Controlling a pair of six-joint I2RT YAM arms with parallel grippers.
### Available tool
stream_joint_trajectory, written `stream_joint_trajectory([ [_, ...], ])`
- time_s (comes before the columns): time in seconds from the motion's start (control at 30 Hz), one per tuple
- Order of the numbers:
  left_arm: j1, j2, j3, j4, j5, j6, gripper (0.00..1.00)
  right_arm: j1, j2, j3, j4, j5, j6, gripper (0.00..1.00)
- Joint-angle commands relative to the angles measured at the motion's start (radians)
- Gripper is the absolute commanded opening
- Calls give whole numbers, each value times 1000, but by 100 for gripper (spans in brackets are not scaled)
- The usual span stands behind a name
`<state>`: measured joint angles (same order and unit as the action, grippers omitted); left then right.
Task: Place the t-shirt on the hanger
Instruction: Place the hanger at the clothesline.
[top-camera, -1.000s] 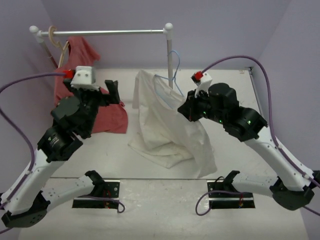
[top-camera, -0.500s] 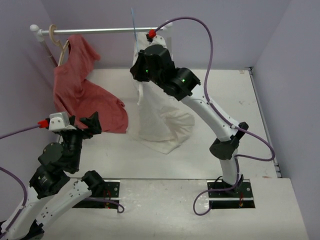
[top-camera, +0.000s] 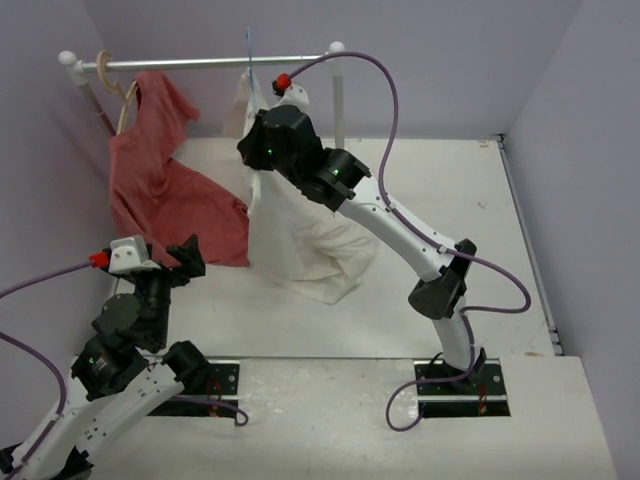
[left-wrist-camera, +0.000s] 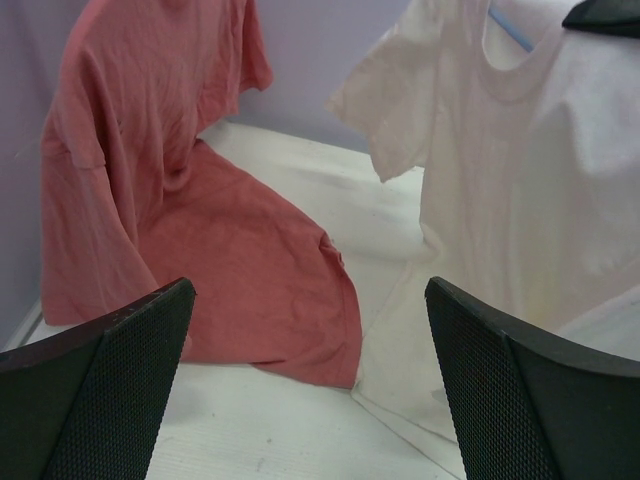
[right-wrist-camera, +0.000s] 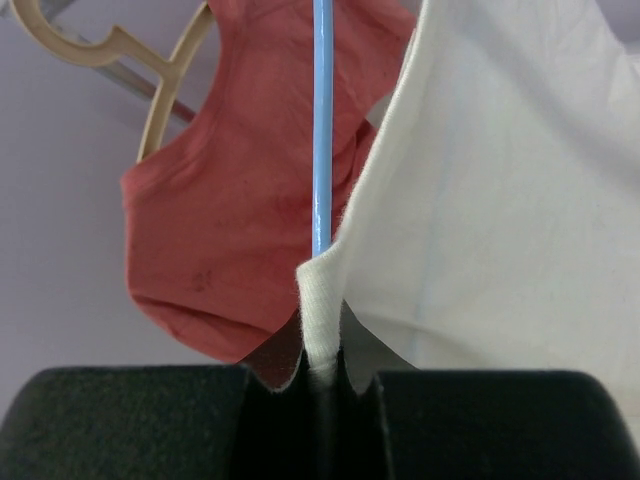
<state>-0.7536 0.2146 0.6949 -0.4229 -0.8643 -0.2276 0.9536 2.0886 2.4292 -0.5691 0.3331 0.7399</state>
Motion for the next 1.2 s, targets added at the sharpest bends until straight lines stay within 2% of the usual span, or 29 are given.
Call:
stream_joint_trajectory([
  [0.0,0,4,-10,37,-28,-24,100,-13,69,79,175,97,-6,0],
  [0.13,0,-32,-28,52,-21,-17,100,-16,67,16,248,139,19,0],
  [0.33,0,-28,-28,44,-16,-18,100,-36,139,75,201,102,50,0],
  [0.83,0,-4,-33,42,12,-19,100,-42,72,-195,243,57,73,2],
  [0.87,0,-4,-34,43,13,-17,100,-41,63,-212,253,55,71,7],
  [0.9,0,-3,-35,44,14,-16,100,-42,54,-235,265,50,66,21],
  [0.93,0,-1,-34,44,13,-16,100,-42,40,-254,275,43,57,47],
  [1.0,0,4,-35,44,10,-17,100,-42,23,-271,268,41,47,74],
  [1.07,0,12,-35,43,6,-19,100,-42,-5,-283,251,43,25,95],
  [1.1,0,19,-33,41,3,-22,100,-43,-29,-298,249,48,8,99],
  [1.17,0,31,-29,33,-4,-32,100,-43,-105,-353,250,58,-38,99],
])
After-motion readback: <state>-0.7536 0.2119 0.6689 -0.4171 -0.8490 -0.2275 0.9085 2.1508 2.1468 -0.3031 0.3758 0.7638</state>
